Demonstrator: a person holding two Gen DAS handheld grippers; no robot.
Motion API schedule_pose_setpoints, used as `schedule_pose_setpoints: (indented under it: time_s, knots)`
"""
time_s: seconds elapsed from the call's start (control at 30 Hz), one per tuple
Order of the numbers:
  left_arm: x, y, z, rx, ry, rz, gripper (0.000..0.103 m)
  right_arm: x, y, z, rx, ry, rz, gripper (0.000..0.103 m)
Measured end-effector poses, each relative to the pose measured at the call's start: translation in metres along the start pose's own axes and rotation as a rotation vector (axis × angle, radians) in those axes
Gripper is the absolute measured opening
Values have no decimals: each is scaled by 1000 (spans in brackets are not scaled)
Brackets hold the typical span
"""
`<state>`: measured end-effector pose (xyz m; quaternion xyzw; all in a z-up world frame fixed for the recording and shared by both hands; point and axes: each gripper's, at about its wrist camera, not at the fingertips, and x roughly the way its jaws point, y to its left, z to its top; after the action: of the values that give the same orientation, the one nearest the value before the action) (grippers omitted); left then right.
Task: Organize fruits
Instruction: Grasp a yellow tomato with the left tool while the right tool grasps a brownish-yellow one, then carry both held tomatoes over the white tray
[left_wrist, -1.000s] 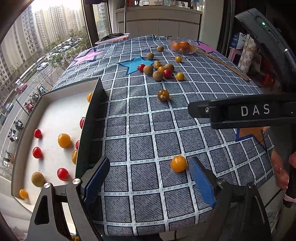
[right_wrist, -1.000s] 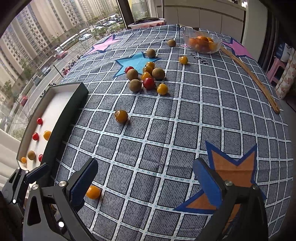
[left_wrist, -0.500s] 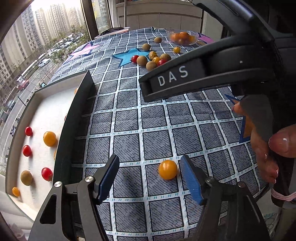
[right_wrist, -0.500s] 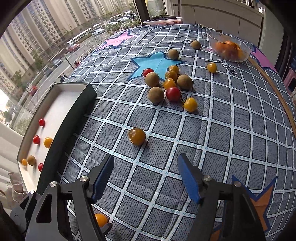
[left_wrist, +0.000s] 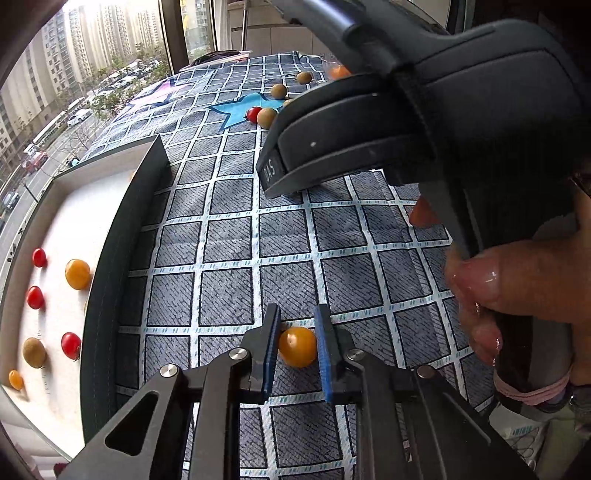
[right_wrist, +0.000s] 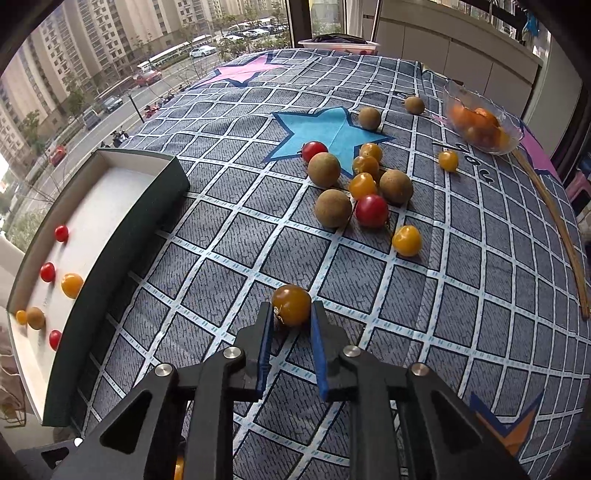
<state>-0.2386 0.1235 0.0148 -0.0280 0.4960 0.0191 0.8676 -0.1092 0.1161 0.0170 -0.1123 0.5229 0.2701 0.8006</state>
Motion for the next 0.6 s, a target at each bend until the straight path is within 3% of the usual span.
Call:
schedule_pose_setpoints:
  time_s: [0.2, 0.6]
  knots:
    - [-6, 9, -7, -25, 17, -64, 20, -14, -16, -16, 88, 5, 65, 22]
    - [-23, 29, -7, -36, 6, -78, 20, -40, -35, -52, 166, 15, 87, 22]
